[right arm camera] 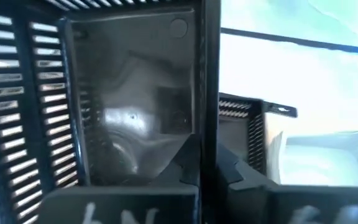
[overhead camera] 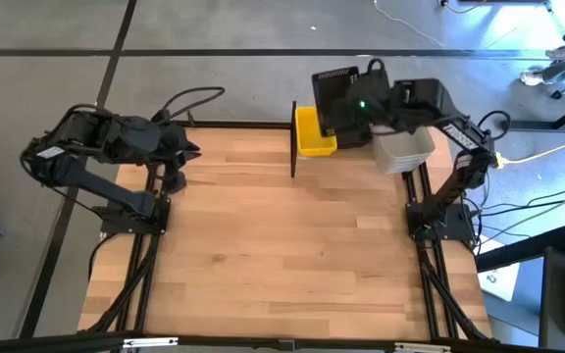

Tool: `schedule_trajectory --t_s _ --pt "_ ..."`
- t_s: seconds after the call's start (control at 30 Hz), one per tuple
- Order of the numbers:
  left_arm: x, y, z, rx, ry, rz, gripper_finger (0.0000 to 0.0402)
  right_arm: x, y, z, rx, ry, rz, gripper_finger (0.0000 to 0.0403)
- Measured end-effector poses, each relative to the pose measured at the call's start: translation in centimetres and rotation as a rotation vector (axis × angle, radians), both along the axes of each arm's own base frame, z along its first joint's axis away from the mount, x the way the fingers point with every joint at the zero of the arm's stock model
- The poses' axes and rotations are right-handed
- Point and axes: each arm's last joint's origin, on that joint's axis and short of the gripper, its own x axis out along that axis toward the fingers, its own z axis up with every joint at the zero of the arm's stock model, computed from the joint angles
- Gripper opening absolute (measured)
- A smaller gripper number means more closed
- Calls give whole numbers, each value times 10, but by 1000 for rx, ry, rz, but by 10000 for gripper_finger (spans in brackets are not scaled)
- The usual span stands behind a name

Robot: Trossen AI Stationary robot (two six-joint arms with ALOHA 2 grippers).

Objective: Stack baskets on shelf by color
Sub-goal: Stack the black bin on top of the black bin on the shelf

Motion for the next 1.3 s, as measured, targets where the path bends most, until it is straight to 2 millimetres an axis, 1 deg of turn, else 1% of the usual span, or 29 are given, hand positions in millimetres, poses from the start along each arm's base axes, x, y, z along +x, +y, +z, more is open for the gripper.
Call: schedule_trajectory --t_s 0.13,0.23,0.37,0.6,0.77,0.87,0.97,1.3 --pt "6 0 -2 -13 9 12 49 -6 -19 -1 14 35 -16 0" --pt "9 -1 -3 -13 15 20 49 -8 -30 -7 29 77 -26 0" --pt "16 -1 -5 -10 33 22 49 -8 -45 -22 61 143 -52 0" --pt "27 -2 -9 -9 52 21 49 -7 -63 -54 125 275 -88 0" --pt "34 -1 -11 -8 59 24 49 -8 -70 -71 162 334 -110 0" --pt "38 1 -11 -8 59 38 49 -9 -74 -76 176 347 -127 0" --pt "40 3 -13 -7 68 54 49 -10 -76 -77 180 341 -143 0" --pt "39 9 -12 -8 64 88 49 -8 -77 -79 193 339 -142 0"
